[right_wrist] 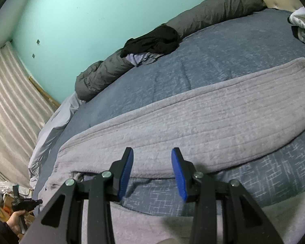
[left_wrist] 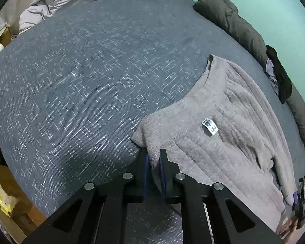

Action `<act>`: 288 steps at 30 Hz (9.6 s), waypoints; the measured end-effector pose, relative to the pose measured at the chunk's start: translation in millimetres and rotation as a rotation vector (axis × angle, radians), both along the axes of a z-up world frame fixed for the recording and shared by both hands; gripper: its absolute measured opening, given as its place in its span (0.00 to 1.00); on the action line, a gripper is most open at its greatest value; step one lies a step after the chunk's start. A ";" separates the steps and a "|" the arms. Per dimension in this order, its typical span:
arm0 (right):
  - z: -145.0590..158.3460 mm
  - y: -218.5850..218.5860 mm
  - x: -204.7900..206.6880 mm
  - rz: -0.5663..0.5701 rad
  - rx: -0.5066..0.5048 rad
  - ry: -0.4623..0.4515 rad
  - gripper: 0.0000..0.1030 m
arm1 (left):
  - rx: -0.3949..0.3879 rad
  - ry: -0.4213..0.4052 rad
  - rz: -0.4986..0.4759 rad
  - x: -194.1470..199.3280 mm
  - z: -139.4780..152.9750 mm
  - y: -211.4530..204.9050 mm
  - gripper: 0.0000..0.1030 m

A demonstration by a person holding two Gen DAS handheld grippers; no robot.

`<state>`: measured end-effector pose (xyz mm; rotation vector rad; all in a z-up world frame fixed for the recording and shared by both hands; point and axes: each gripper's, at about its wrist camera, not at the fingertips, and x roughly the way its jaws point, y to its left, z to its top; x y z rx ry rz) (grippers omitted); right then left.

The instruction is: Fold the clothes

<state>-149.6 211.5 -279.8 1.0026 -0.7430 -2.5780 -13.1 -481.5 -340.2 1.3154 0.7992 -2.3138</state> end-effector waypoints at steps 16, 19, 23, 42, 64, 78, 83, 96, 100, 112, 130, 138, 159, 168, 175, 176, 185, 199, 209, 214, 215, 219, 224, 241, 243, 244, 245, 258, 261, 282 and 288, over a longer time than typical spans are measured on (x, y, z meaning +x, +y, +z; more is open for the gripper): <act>69.0 104.5 89.4 -0.004 0.187 -0.193 0.51 | 0.010 0.069 -0.070 7.4 30.2 9.1 0.11; 68.1 137.1 127.8 -0.058 0.233 -0.234 0.51 | 0.003 0.079 -0.090 7.5 34.3 13.3 0.11; 54.3 175.5 176.4 -0.139 0.201 -0.307 0.51 | -0.005 0.085 -0.107 9.9 39.2 16.4 0.11; -10.9 193.3 219.3 -0.225 0.013 -0.456 0.52 | 0.000 0.108 -0.129 10.8 54.0 18.6 0.11; 54.8 186.3 167.1 -0.169 0.074 -0.352 0.03 | -0.080 0.136 -0.158 -34.5 98.2 32.3 0.10; 109.2 183.2 36.4 -0.219 0.127 -0.384 0.03 | -0.128 0.148 -0.163 -129.4 145.3 38.0 0.10; 104.9 187.3 -7.6 -0.240 0.162 -0.412 0.03 | -0.135 0.119 -0.170 -173.4 140.3 38.6 0.10; 82.1 192.8 -88.3 -0.269 0.240 -0.480 0.03 | -0.168 0.070 -0.190 -263.4 121.9 47.5 0.10; 67.5 193.6 -107.4 -0.282 0.252 -0.511 0.03 | -0.180 0.052 -0.182 -287.6 114.5 49.5 0.10; 46.1 190.6 -131.2 -0.289 0.350 -0.386 0.53 | -0.276 0.062 -0.136 -316.9 89.8 71.5 0.38; 14.0 207.0 8.3 -0.360 0.116 -0.258 0.54 | -0.095 0.256 -0.332 -170.6 60.1 238.3 0.40; 7.9 217.2 0.4 -0.387 0.072 -0.243 0.54 | -0.112 0.237 -0.418 -148.6 25.6 289.7 0.40; -3.9 199.4 -31.9 -0.416 0.114 -0.273 0.53 | -0.145 0.226 -0.442 -155.6 6.6 292.4 0.44; -0.3 204.1 -29.4 -0.440 0.123 -0.277 0.08 | -0.141 0.224 -0.436 -155.9 2.0 289.7 0.44; 37.8 190.3 -20.0 -0.441 0.277 -0.171 0.07 | -0.141 0.227 -0.433 -157.0 2.8 288.2 0.44; 39.3 189.6 -19.2 -0.445 0.298 -0.170 0.06 | -0.140 0.227 -0.431 -156.3 2.7 287.6 0.44; -2.2 210.5 -11.4 -0.527 0.255 -0.322 0.38 | -0.142 0.229 -0.420 -152.9 3.5 283.0 0.44; -18.0 228.7 -8.4 -0.576 -0.012 -0.276 0.59 | -0.170 0.268 -0.289 -131.7 13.4 246.0 0.44; 49.9 234.5 -37.9 -0.618 0.327 -0.171 0.00 | -0.165 0.269 -0.220 -115.3 17.2 215.4 0.44; 60.0 224.0 -49.9 -0.527 0.372 -0.195 0.00 | -0.169 0.258 -0.225 -110.6 16.3 214.0 0.44; 61.6 221.3 -52.4 -0.506 0.381 -0.201 0.00 | -0.168 0.260 -0.225 -111.5 16.7 213.5 0.44; 43.8 187.7 -50.9 -0.411 0.298 -0.237 0.01 | -0.186 0.261 -0.232 -108.4 17.0 210.3 0.44; 33.5 100.2 -47.2 -0.215 0.207 -0.221 0.04 | -0.184 0.260 -0.208 -97.0 16.4 194.4 0.44; -21.6 -253.4 -24.2 0.509 0.195 -0.200 0.44 | -0.181 0.229 -0.191 -59.2 19.3 147.1 0.44; -24.8 -272.4 -29.7 0.524 0.217 -0.190 0.46 | -0.179 0.231 -0.183 -56.2 19.7 144.0 0.44; -26.3 -281.3 -33.0 0.529 0.228 -0.185 0.47 | -0.176 0.233 -0.180 -54.9 20.1 142.4 0.44; -28.6 -289.3 -38.3 0.524 0.239 -0.185 0.48 | -0.175 0.235 -0.179 -53.9 20.6 141.1 0.44; -25.8 -319.8 -52.0 0.527 0.255 -0.057 0.05 | -0.171 0.249 -0.185 -48.1 25.9 137.0 0.44; -28.7 -317.9 -34.7 0.605 0.281 -0.051 0.05 | -0.169 0.247 -0.180 -47.4 26.4 135.2 0.44; 2.9 -282.5 -10.8 0.693 0.307 -0.077 0.12 | -0.124 0.220 -0.139 -73.3 5.0 118.1 0.53; 35.5 -271.6 -78.2 0.624 0.353 -0.038 0.68 | -0.152 0.225 -0.127 -76.9 2.3 120.3 0.53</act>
